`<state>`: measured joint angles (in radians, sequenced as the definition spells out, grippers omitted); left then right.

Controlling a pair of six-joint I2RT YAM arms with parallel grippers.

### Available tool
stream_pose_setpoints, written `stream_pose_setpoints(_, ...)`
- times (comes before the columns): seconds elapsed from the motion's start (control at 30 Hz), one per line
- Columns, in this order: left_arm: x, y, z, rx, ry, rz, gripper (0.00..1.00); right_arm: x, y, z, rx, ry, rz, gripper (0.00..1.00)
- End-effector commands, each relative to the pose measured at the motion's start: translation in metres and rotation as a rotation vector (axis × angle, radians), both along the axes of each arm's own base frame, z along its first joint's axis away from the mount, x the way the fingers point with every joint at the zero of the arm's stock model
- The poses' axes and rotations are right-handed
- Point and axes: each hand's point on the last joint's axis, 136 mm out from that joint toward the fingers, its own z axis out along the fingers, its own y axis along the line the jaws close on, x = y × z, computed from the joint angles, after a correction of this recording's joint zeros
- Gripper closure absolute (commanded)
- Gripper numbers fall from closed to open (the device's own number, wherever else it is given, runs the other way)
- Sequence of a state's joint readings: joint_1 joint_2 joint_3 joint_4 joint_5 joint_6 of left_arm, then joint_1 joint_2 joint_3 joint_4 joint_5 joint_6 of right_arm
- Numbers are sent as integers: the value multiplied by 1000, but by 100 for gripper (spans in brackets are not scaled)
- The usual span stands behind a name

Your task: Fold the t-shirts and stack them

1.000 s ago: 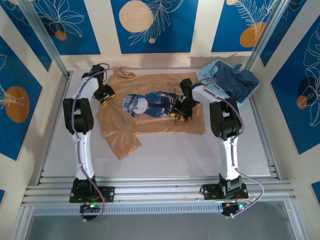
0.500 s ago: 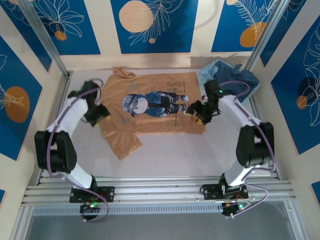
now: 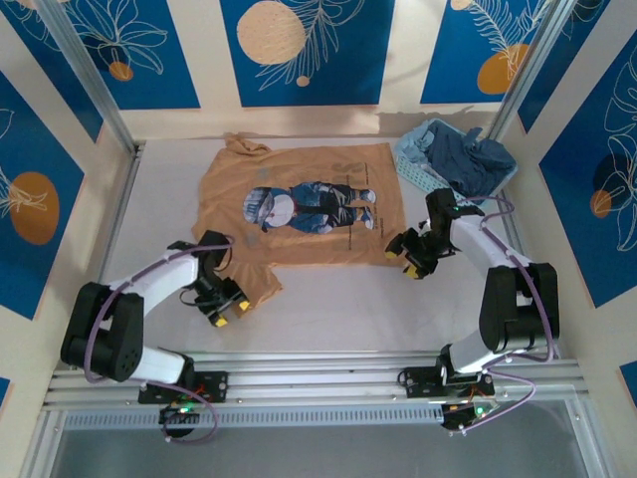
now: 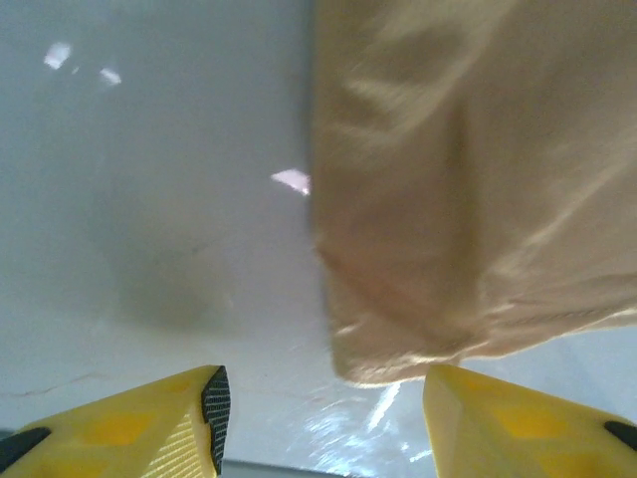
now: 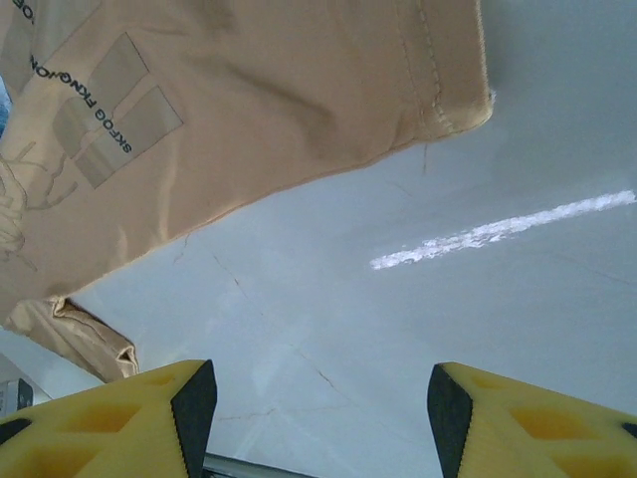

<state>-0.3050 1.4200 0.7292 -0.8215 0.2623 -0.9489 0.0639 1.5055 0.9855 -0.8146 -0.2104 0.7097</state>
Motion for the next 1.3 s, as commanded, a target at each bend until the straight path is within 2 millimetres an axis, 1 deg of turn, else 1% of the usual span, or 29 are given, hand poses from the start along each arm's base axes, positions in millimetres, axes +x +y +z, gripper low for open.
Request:
stream_pose_setpoints(0.0,8,-9,-10,-12,-2,26,52,-6,-1,4,17,-15,3,39)
stream_pose_setpoints(0.03,9,-8,-13,-9,0,30,57,-6,-3,4,14,-18,-2,39)
stream_pose_setpoints(0.1,15,-11,-18,-10,-10,31,75,-9,-8,2,-3,-11,-14,41)
stream_pose_setpoints(0.13,16,-9,-17,3,-11,29,84,-10,-12,2,-17,-8,-23,42)
stream_pose_setpoints(0.17,17,-5,-13,29,-19,21,95,-12,-18,1,-41,-3,-35,44)
stream_pose_setpoints(0.2,16,2,-9,68,-24,9,100,-13,-24,0,-66,-1,-53,46)
stream_pose_setpoints(0.3,8,25,8,176,-40,-21,100,-12,-42,0,-156,-13,-79,50)
stream_pose_setpoints(0.37,1,32,14,205,-46,-33,100,-7,-46,-2,-180,-22,-76,51)
stream_pose_setpoints(0.5,-7,31,13,183,-48,-29,100,-2,-37,-18,-180,29,-42,55)
stream_pose_setpoints(0.6,-6,29,10,172,-47,-20,100,2,-30,-27,-176,45,-39,55)
stream_pose_setpoints(0.7,-4,30,11,179,-49,-21,100,11,-32,-35,-183,49,-51,56)
stream_pose_setpoints(0.83,-6,31,10,183,-47,-31,100,27,-33,-38,-187,44,-38,59)
stream_pose_setpoints(1.0,-6,31,11,178,-54,-23,100,31,-34,-48,-202,60,-26,63)
stream_pose_setpoints(1.07,-5,30,11,178,-57,-23,100,35,-34,-51,-196,60,-24,66)
stream_pose_setpoints(1.17,-5,31,12,183,-59,-26,100,37,-31,-56,-191,79,-21,73)
stream_pose_setpoints(1.27,-4,32,12,188,-60,-25,100,33,-31,-56,-206,103,-24,78)
